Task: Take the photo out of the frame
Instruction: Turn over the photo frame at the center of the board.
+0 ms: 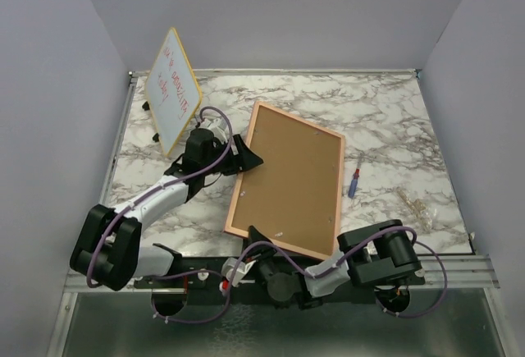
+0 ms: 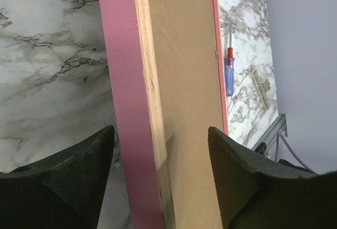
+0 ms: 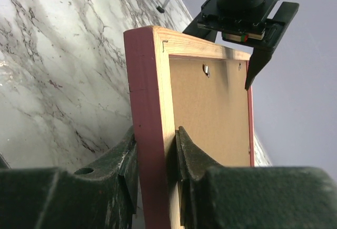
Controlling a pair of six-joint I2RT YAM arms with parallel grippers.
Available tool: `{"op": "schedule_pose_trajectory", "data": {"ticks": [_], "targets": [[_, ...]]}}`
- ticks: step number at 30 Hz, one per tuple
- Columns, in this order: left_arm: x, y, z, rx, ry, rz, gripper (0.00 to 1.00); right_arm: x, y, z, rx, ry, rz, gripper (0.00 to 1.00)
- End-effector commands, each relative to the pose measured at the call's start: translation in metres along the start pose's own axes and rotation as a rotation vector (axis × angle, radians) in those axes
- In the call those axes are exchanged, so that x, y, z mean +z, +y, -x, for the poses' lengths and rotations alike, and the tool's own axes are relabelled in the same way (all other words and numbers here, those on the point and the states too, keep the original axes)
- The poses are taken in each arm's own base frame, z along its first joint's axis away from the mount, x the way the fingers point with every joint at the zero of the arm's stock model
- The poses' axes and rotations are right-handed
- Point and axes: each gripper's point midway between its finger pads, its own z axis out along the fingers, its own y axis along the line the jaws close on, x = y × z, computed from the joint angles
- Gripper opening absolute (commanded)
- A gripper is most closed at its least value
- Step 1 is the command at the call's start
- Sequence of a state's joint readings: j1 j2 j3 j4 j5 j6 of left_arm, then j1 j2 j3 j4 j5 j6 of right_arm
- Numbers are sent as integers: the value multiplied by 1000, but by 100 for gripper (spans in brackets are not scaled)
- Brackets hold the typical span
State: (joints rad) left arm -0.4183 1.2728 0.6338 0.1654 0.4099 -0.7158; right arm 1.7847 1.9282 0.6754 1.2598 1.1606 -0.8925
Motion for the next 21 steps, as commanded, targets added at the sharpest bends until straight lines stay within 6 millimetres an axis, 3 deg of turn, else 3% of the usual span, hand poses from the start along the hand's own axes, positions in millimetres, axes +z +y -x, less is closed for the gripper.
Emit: {"op": "schedule_pose_trajectory", "data": {"ticks": [1,6,21], "targets": [[8,-20,14,8,-7,-108,69,0,-20,9,167,9,-52,1],[13,-19,18,5,-3,-110,65,-1,-20,8,160,15,-52,1],[17,-8,25,18,-13,-49,41,-5,-20,10,175,8,-50,1]]}}
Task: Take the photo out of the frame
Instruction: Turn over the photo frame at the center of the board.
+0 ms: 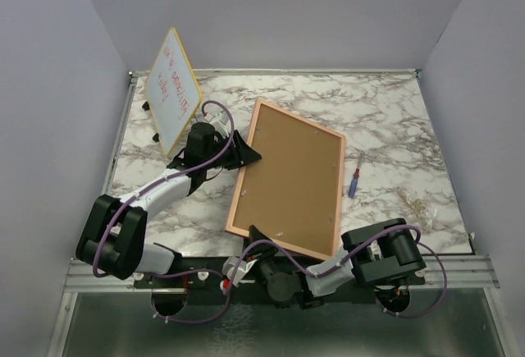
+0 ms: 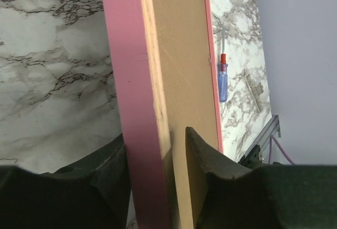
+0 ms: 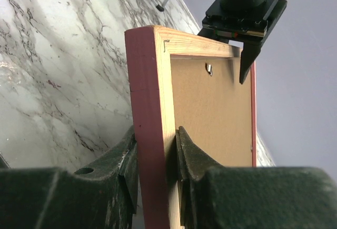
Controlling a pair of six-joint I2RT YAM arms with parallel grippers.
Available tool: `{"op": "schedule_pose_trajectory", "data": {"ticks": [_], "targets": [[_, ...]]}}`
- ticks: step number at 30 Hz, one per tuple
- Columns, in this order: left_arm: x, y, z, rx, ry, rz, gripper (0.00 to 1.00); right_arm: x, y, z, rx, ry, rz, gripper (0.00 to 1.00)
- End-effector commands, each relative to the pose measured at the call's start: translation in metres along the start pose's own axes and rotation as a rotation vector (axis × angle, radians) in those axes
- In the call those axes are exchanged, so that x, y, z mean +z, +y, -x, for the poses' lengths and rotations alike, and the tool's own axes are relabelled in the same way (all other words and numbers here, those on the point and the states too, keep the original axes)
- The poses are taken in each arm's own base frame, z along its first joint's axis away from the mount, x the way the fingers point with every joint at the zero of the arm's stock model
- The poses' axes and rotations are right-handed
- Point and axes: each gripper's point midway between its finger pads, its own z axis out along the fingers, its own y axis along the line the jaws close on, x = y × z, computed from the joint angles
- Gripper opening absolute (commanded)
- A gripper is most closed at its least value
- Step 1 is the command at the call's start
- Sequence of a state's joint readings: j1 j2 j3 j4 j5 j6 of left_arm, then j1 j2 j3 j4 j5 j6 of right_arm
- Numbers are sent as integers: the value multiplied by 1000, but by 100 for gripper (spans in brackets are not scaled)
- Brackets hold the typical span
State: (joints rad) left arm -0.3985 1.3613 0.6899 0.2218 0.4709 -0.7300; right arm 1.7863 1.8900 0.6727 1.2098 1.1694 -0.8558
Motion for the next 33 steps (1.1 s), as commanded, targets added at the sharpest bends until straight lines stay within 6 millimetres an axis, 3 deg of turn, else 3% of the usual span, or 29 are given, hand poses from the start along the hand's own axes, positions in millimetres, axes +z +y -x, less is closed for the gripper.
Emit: {"op": "schedule_pose_trajectory", "data": {"ticks": [1,5,10,11,17,19,20,25,30,33], "targets": [[3,-2,12,32,-19,-1,39,-3,-14,9,154,-3,-49,1],[3,-1,11,48,-6,0,29,-4,-14,8,152,1,-52,1],[0,4,10,80,4,35,2,-4,-13,9,153,8,-50,1],[0,6,11,85,-2,51,0,-3,-12,10,159,11,-45,3],[-6,5,17,114,-14,79,0,-4,-9,14,212,27,-1,35],[-10,-1,24,130,-32,78,0,-6,-7,15,232,36,23,44],[-12,-3,28,138,-43,84,0,-7,-7,16,247,40,37,55],[-23,-11,49,166,-92,139,0,-14,-7,22,320,74,105,76],[-35,-16,67,211,-124,197,0,-25,-13,41,391,48,183,78],[-41,-22,77,235,-137,221,0,-29,-28,48,477,61,184,78]]}}
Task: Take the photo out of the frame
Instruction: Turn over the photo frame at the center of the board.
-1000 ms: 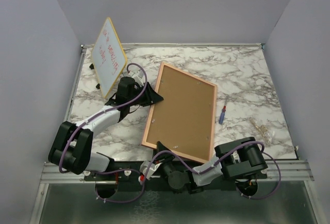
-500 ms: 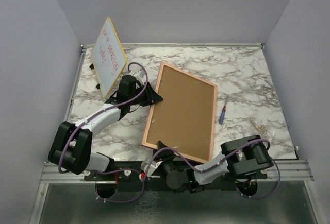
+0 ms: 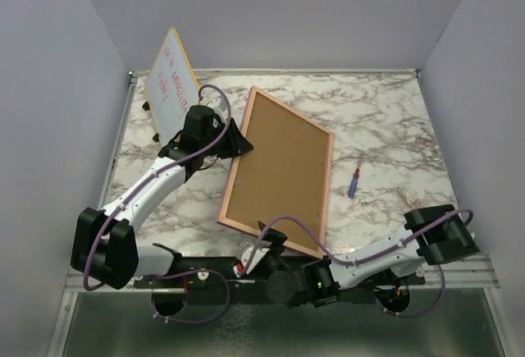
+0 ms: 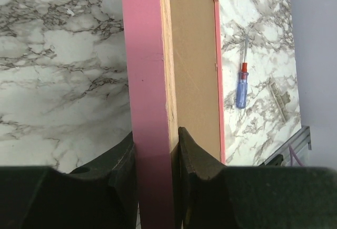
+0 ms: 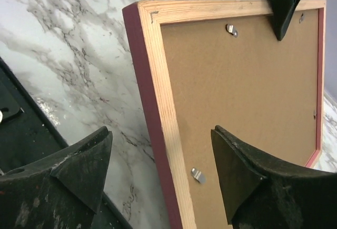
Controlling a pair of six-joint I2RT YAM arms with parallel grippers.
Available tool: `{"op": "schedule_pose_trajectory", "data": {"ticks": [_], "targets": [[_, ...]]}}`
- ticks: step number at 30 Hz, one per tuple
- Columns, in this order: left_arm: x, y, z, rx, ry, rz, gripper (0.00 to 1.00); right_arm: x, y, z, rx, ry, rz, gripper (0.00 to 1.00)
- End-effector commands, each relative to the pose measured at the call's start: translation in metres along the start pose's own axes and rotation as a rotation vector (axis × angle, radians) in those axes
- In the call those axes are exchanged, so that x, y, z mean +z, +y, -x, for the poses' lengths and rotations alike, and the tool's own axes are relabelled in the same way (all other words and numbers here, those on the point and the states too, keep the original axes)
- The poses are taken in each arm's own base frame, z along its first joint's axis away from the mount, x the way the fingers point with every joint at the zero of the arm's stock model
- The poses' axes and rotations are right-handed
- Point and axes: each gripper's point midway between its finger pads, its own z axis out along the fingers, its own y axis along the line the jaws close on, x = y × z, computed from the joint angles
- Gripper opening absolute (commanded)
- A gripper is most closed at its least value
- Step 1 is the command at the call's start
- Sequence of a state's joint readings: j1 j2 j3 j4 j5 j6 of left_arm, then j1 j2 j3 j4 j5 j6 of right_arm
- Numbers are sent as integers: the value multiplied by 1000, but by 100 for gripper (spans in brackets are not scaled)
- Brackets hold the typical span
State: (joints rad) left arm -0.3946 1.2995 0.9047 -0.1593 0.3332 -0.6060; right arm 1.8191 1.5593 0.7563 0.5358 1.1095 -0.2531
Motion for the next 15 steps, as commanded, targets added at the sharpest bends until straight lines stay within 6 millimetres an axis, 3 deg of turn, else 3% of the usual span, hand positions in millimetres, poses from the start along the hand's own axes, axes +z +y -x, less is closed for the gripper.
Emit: {"op": "schedule_pose_trajectory", "data": {"ticks": [1,6,10,15], "targets": [[-22,-9,49,150,-148,63,0,-12,-7,16,146,29,40,78],[-41,-20,71,154,-209,89,0,-28,-45,33,349,25,-1,80],[-49,-26,80,167,-215,121,0,-41,-78,43,549,-1,-3,90],[-55,-38,85,227,-205,176,0,-37,-116,30,723,97,-67,90]]}}
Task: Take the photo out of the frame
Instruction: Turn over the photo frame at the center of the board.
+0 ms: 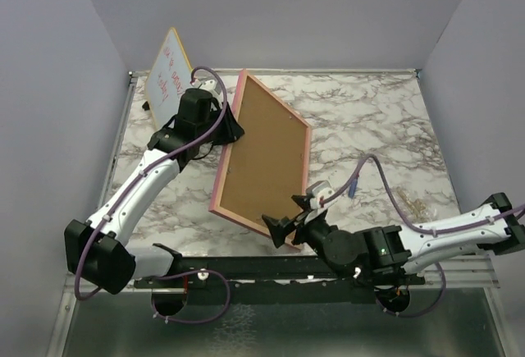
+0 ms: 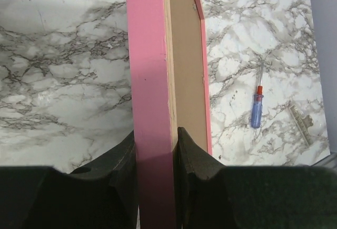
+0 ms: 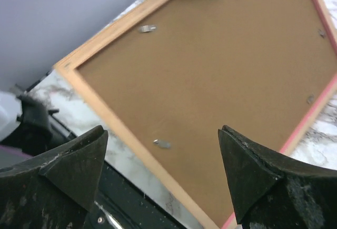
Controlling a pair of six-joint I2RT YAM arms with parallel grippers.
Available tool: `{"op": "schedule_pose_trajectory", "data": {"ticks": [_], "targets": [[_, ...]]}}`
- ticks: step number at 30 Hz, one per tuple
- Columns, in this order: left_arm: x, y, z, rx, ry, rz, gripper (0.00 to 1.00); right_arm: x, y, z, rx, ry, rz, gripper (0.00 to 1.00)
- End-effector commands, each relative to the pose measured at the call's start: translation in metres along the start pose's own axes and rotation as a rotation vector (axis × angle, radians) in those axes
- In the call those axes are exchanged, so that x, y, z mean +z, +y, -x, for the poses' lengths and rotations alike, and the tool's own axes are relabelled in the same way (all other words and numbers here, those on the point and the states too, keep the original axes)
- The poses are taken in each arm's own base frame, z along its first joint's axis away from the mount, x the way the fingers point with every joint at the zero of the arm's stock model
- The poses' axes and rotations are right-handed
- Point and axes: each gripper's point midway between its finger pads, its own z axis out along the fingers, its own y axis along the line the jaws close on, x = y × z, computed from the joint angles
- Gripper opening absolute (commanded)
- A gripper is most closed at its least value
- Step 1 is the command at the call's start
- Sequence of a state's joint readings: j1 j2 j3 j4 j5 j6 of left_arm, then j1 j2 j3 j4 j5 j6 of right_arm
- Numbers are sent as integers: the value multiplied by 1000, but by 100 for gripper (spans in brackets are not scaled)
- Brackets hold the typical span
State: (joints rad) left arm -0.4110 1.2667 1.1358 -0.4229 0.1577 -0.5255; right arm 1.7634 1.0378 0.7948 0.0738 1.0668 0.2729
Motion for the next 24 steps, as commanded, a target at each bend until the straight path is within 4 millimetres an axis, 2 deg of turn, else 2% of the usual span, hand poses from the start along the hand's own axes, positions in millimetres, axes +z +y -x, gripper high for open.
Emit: {"op": "schedule_pose_trajectory", "data": {"ticks": [1,4,9,10,14,19,24], "targets": [[-21,-19,41,146,-130,52,0,4,-37,-19,114,132,-130,91],[-24,-31,43,187,-135,67,0,13,-68,-28,202,223,-254,92],[-20,-42,46,261,-110,118,0,32,-118,-69,344,408,-363,93],[-19,-44,45,274,-105,128,0,33,-123,-73,376,419,-372,93],[-22,-55,50,306,-114,149,0,36,-121,-69,479,403,-304,98],[-26,-70,62,350,-137,171,0,42,-124,-57,560,399,-252,100],[-29,-79,69,394,-146,208,0,48,-122,-54,602,407,-226,100]]}}
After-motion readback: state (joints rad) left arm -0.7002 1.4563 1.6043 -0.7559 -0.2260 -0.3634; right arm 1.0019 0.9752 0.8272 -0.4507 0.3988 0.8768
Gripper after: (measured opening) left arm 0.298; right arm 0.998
